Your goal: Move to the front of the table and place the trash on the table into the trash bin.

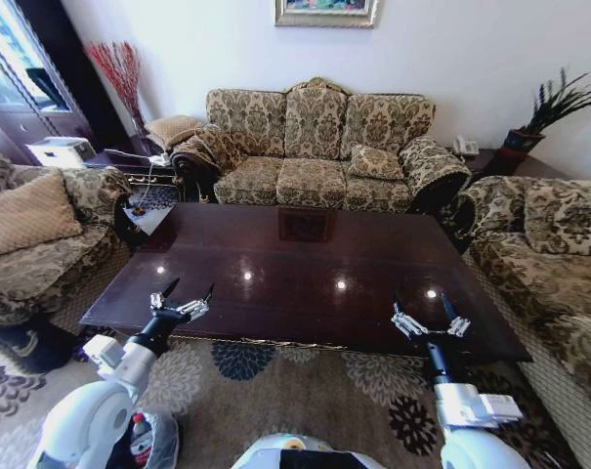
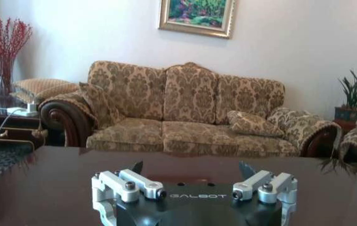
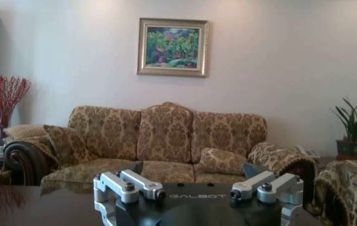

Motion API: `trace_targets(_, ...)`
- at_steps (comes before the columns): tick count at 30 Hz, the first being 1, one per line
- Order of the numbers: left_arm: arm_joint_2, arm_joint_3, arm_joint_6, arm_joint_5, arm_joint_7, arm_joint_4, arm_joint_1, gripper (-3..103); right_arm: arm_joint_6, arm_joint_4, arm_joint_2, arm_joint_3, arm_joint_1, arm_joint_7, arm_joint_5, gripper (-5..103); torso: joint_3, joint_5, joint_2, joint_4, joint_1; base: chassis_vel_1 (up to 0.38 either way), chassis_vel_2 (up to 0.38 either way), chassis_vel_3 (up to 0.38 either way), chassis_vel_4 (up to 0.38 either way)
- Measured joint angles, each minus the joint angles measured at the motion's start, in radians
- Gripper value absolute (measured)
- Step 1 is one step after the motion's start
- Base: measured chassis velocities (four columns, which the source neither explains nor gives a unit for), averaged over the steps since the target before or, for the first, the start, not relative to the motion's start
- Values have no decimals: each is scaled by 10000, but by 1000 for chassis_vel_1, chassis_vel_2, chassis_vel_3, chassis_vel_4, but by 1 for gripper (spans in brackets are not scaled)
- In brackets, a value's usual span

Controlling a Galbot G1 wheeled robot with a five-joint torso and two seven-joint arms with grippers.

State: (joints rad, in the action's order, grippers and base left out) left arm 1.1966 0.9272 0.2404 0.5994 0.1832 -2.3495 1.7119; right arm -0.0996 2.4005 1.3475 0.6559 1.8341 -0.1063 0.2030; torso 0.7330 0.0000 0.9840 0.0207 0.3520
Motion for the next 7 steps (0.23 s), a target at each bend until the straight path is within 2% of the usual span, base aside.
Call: trace_targets(7,0,1,0,0,0,1,0,100,0,0,0,0,-1,0,0,100,0,0,0,0,0,0,0,0,0)
